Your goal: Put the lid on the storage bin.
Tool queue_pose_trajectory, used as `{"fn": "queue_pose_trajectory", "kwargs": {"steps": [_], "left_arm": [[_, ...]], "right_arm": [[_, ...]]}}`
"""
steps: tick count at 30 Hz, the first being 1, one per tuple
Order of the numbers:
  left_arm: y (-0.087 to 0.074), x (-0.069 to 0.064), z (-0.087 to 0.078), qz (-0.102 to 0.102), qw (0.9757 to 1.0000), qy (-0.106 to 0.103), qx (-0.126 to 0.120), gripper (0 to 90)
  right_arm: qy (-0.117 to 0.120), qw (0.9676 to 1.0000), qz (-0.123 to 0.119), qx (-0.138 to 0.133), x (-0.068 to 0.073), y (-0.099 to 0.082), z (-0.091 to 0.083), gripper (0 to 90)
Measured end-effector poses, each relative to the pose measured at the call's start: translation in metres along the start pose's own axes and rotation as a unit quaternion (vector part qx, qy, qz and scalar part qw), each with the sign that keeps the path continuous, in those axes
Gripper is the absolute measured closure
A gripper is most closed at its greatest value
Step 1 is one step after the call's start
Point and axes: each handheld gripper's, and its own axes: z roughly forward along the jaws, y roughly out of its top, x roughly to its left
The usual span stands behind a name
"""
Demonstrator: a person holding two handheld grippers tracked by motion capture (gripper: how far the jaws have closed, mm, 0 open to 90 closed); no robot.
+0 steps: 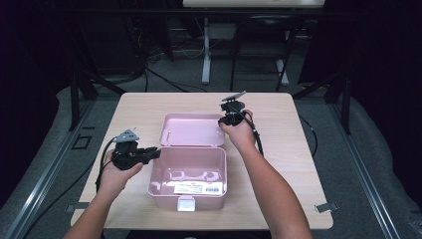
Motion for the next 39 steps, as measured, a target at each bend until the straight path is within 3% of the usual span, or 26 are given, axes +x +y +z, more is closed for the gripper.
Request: {"fn": "queue_pose_trajectory", "kwargs": {"steps": [15,25,39], "left_arm": [[0.000,0.000,0.000,0.000,1.0000,-0.001,-0.001,74.9],[0.000,0.000,0.000,0.000,1.0000,-0.001,-0.001,75.0],[0.000,0.000,0.001,0.000,1.0000,-0.002,-0.002,75.2]], "right_arm": [[-0.016,0.9993,0.030,-0.017,-0.001,0.005,0.015,76.4],[-0.014,0.9984,0.043,-0.034,0.001,0.007,0.008,80.8],[-0.011,0.9979,0.028,-0.057,0.000,0.011,-0.009,81.4]]}}
